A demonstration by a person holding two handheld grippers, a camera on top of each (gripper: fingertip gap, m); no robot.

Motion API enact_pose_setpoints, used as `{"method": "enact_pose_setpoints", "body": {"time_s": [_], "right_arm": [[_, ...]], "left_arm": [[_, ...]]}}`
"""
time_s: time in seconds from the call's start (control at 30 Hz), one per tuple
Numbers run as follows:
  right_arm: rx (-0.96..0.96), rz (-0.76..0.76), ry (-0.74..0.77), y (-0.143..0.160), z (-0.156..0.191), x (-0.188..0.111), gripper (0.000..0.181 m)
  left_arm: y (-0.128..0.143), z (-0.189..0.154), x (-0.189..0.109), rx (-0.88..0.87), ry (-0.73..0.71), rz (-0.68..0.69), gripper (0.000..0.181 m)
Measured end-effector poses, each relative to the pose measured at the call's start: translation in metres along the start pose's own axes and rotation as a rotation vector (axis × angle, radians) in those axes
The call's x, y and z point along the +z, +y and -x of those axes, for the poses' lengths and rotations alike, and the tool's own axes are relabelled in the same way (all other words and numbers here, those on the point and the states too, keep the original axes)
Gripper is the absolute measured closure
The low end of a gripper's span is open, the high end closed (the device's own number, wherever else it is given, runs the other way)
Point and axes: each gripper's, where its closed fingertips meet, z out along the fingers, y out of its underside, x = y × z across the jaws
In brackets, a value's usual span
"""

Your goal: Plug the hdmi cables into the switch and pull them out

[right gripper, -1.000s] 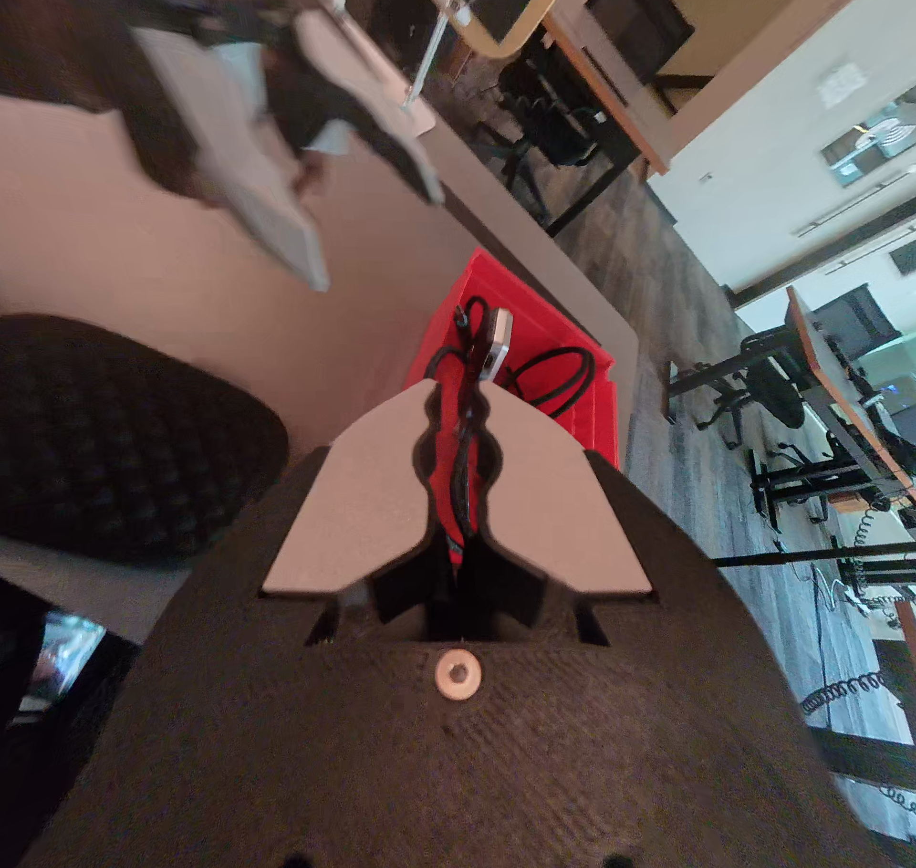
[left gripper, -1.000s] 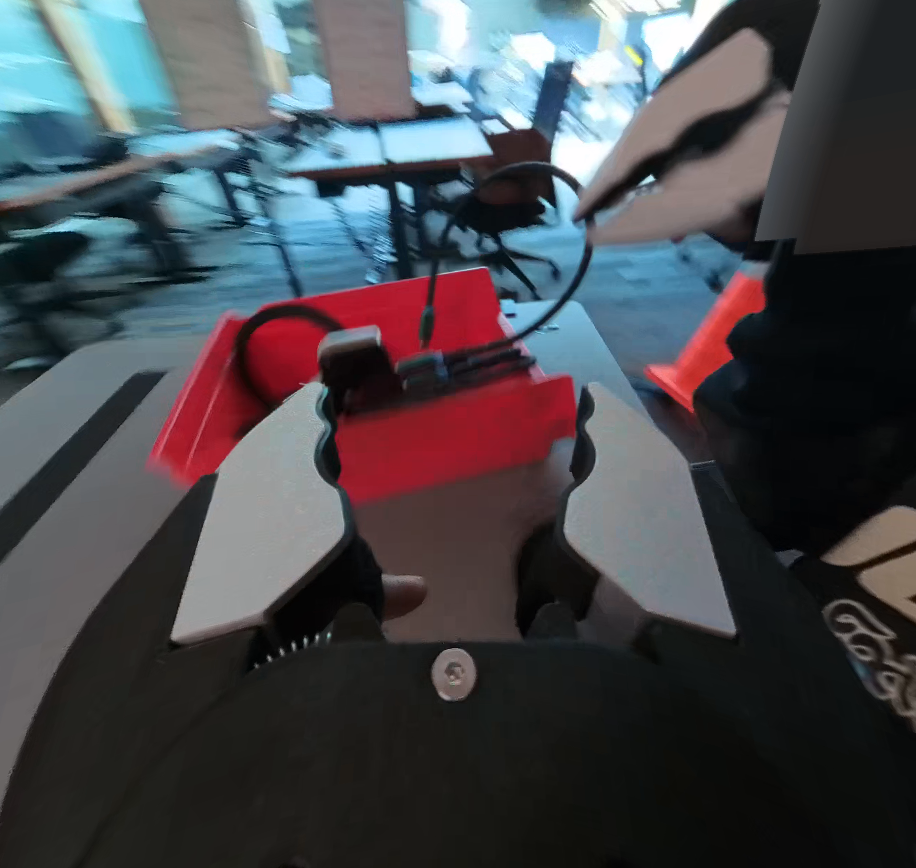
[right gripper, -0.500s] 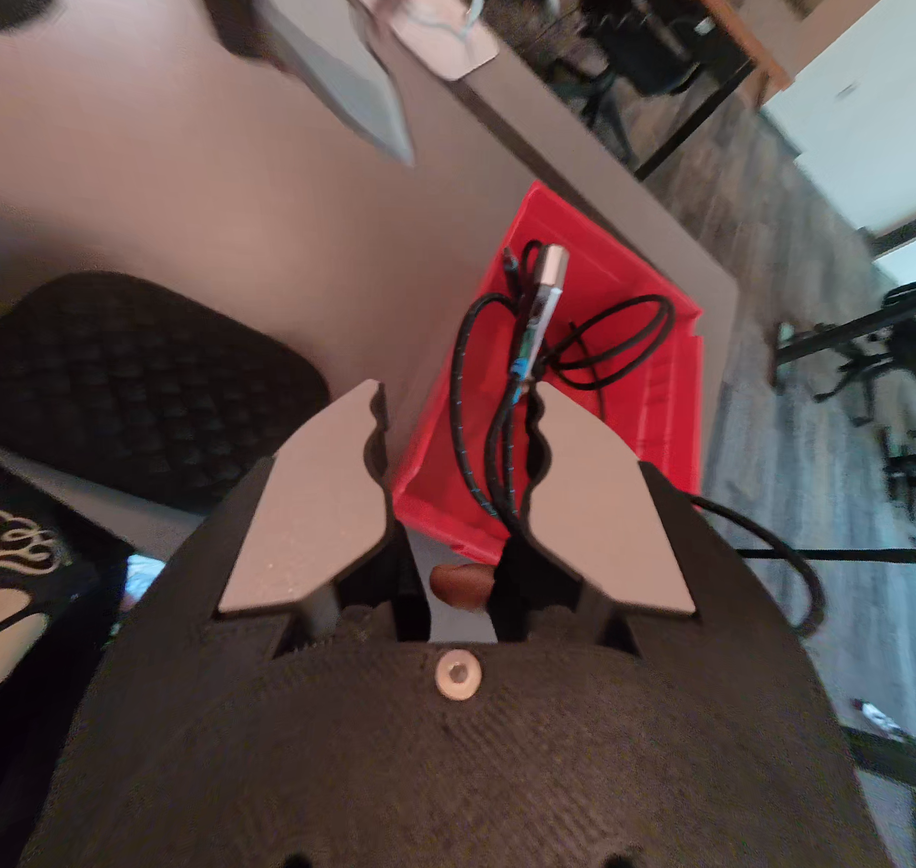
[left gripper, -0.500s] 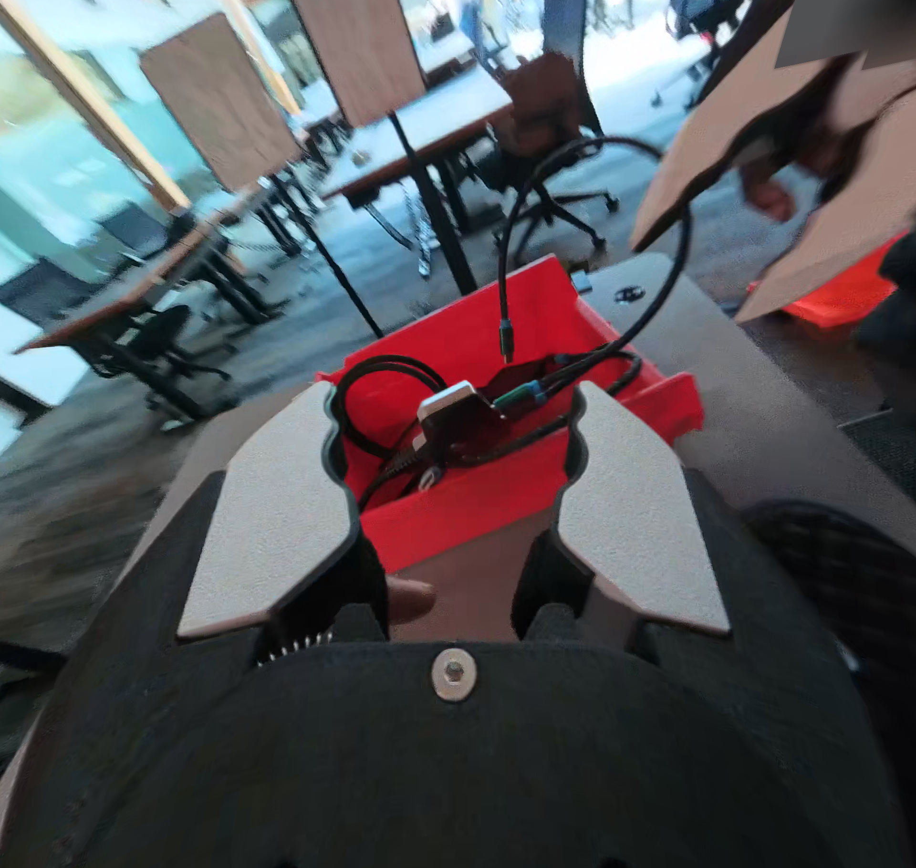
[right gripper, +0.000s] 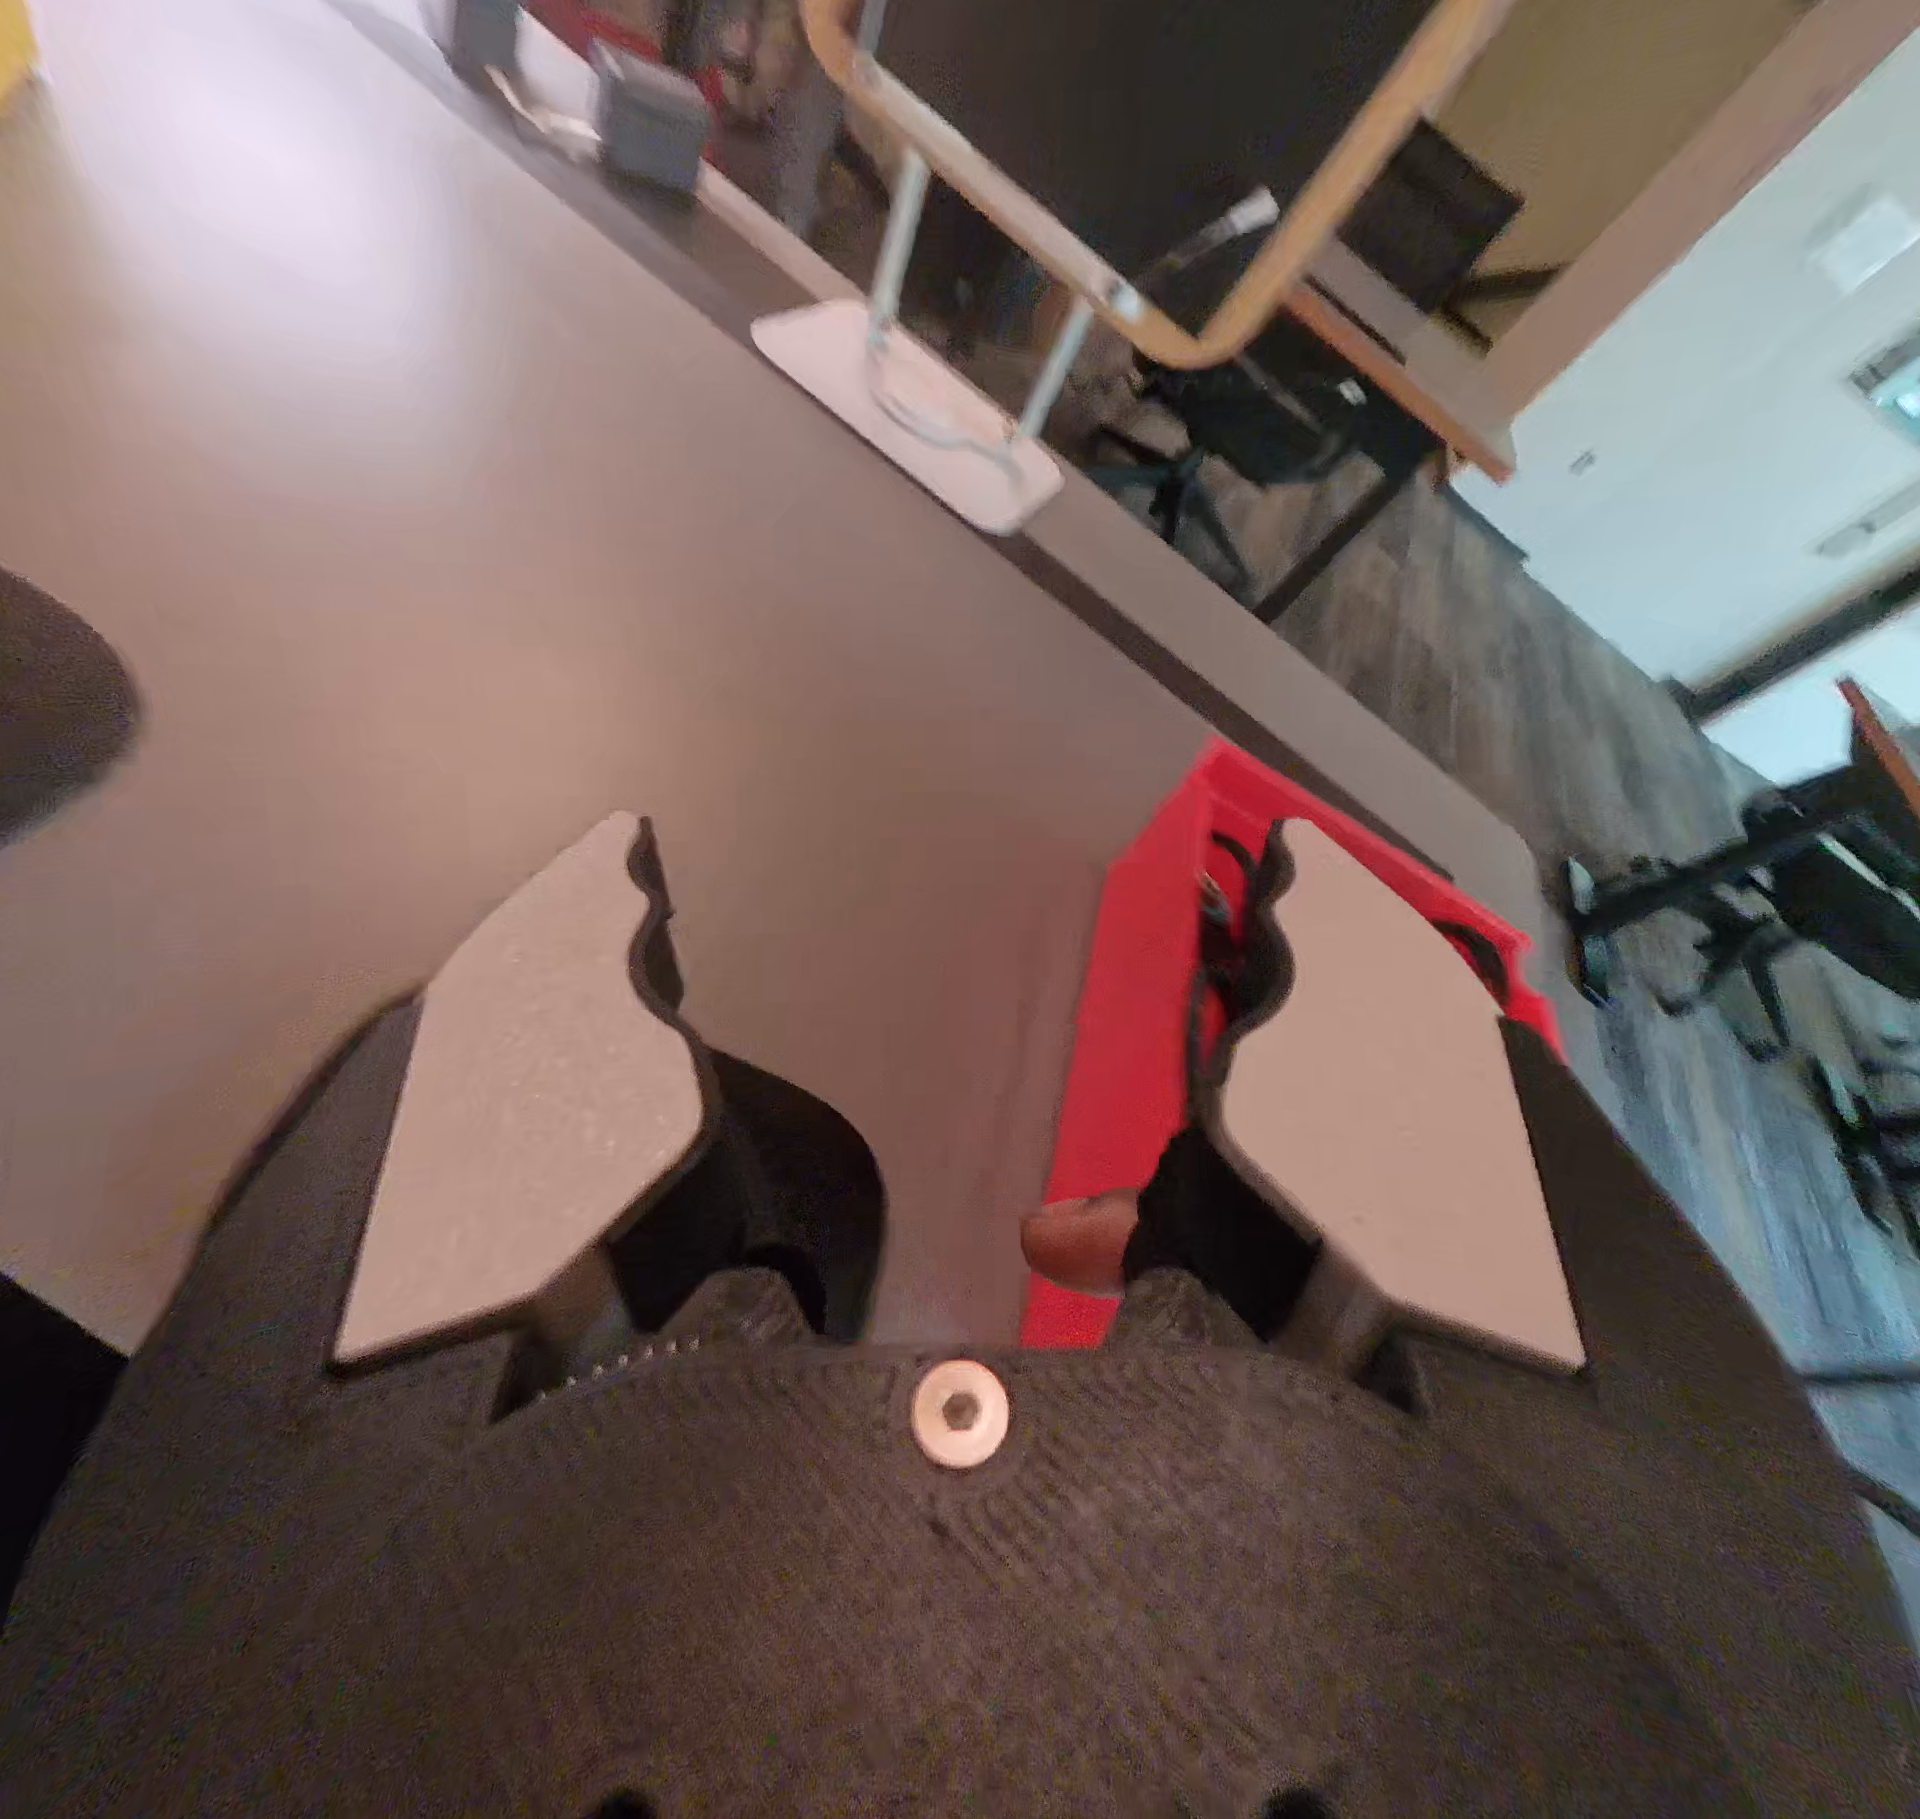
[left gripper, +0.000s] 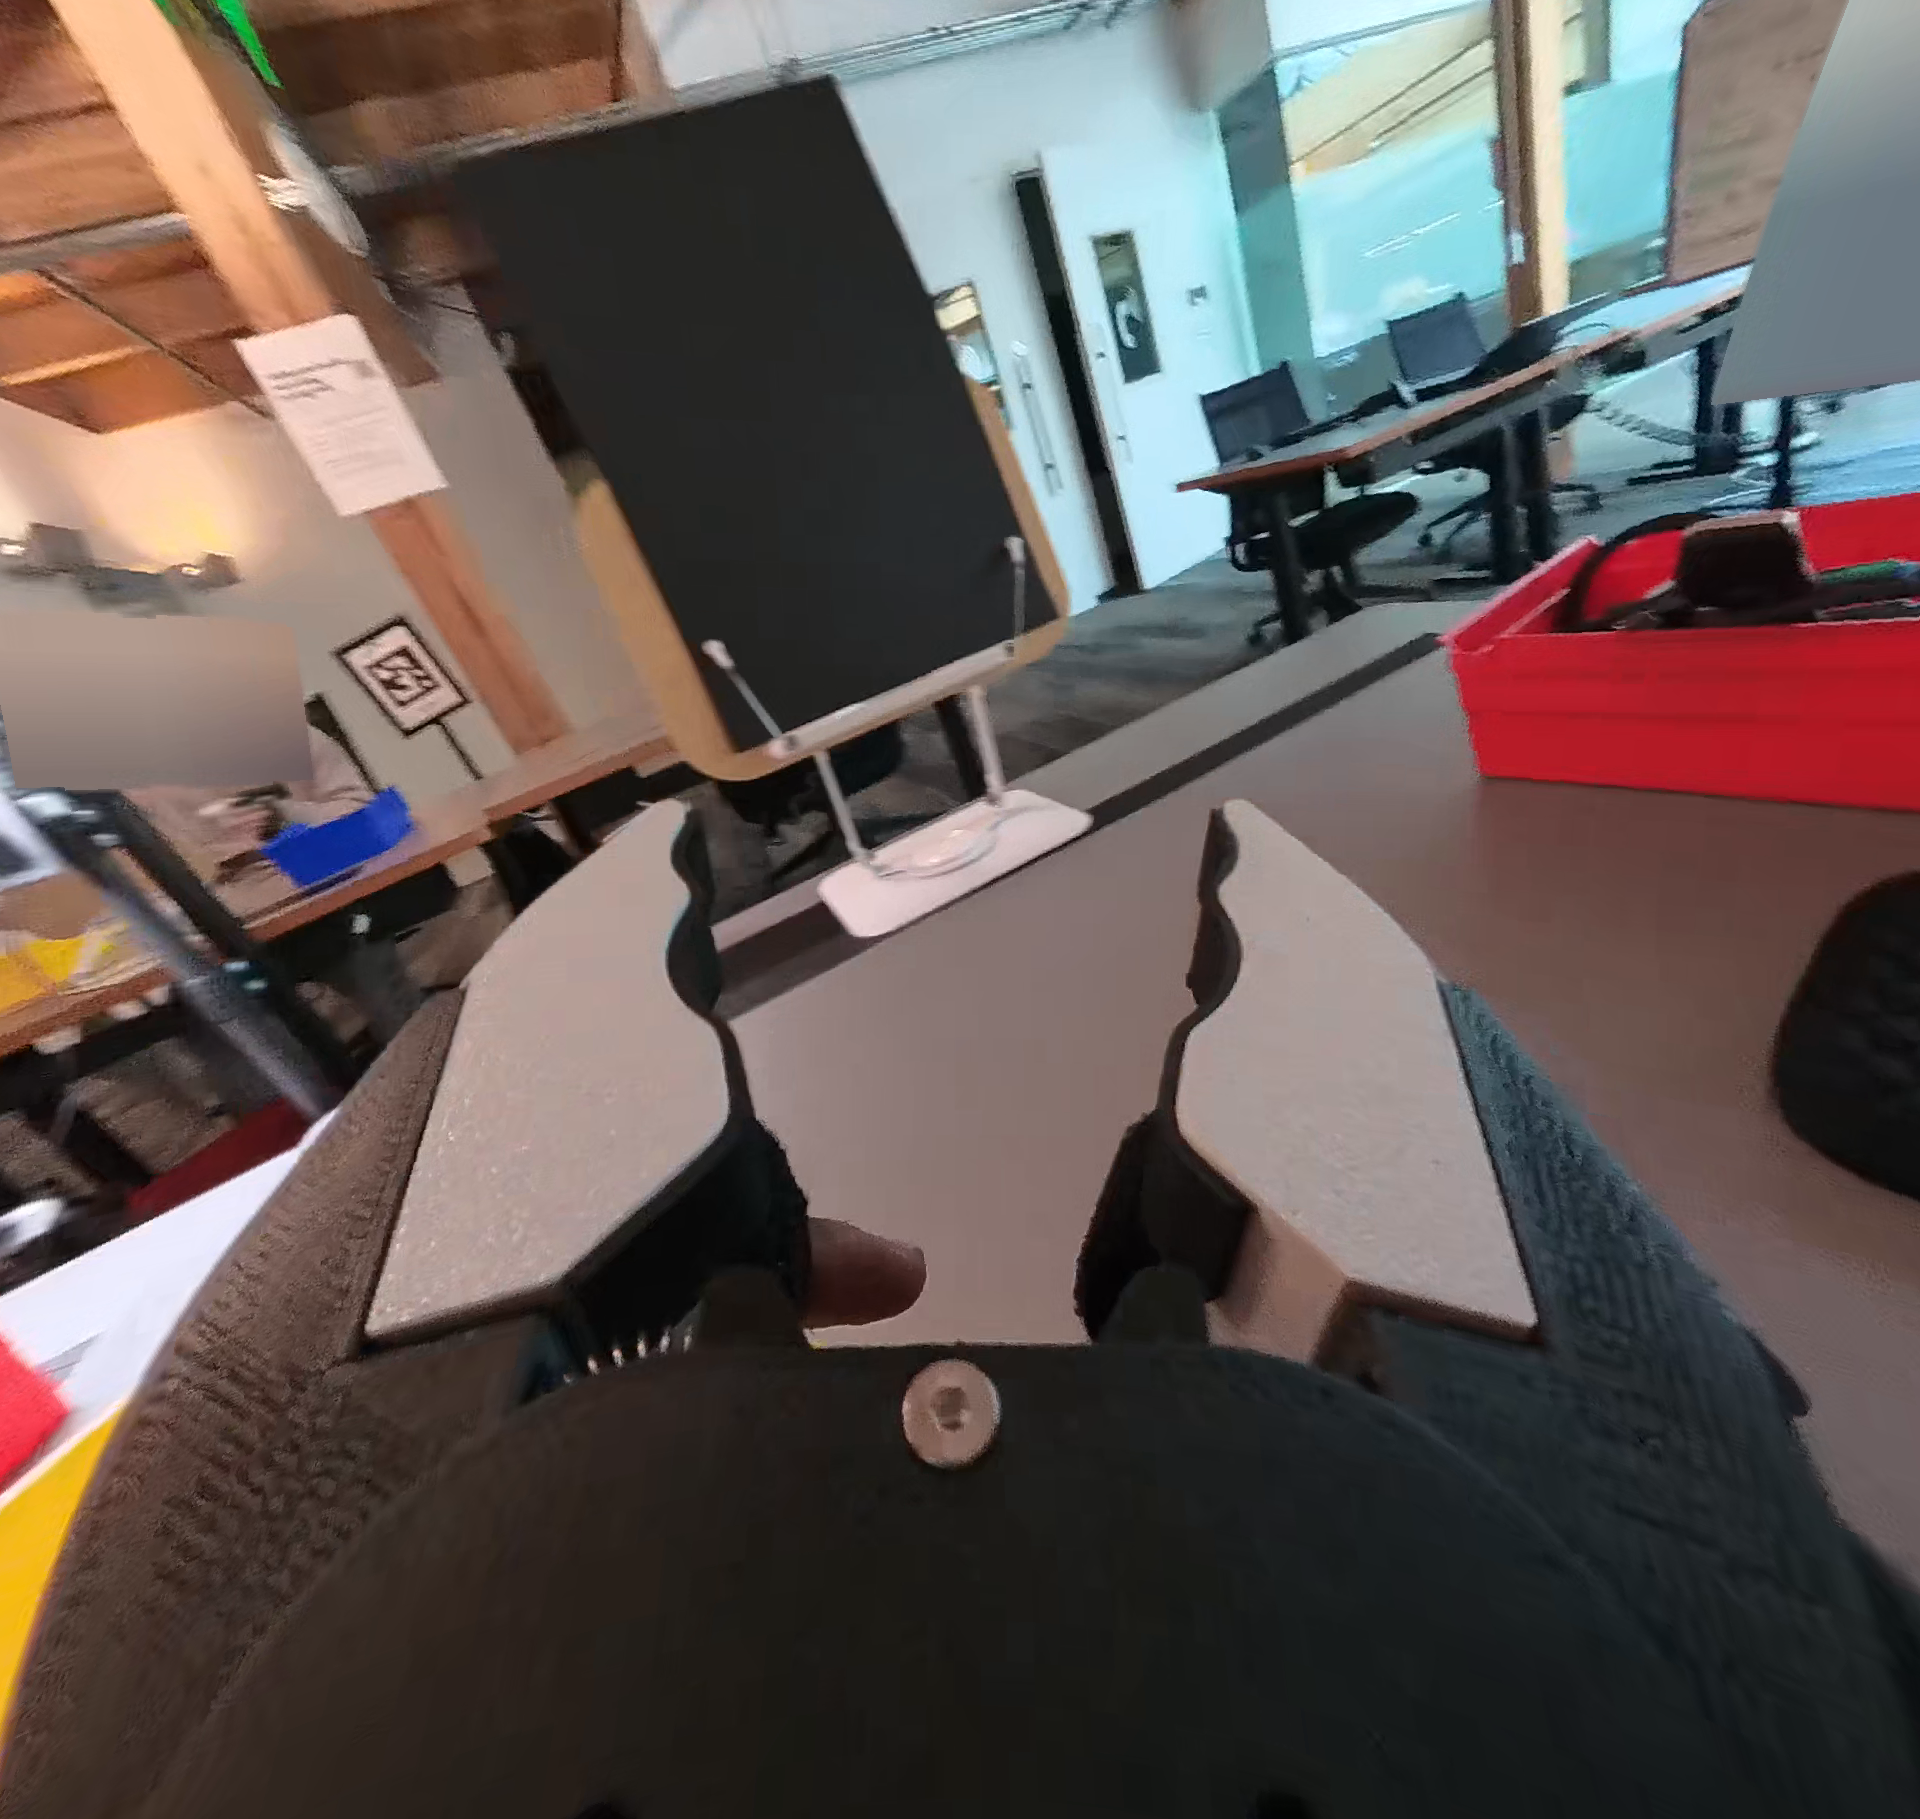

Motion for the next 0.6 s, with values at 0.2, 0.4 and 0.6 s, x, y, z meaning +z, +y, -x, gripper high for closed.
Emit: {"method": "enact_pose_setpoints", "body": {"time_s": [0.2, 0.4, 0.6], "right_arm": [[0.192, -0.392, -0.130, -0.111, 0.072, 0.040, 0.074], [0.018, -0.465, -0.024, -0.163, 0.101, 0.189, 0.059], [0.320, -0.498, 0.093, -0.072, 0.071, 0.266, 0.069]], "left_arm": [[-0.033, 0.084, -0.035, 0.013, -0.205, -0.061, 0.090], [-0.040, 0.171, -0.091, -0.215, -0.352, -0.332, 0.099], [-0.011, 0.218, -0.105, -0.359, -0.371, -0.433, 0.099]]}}
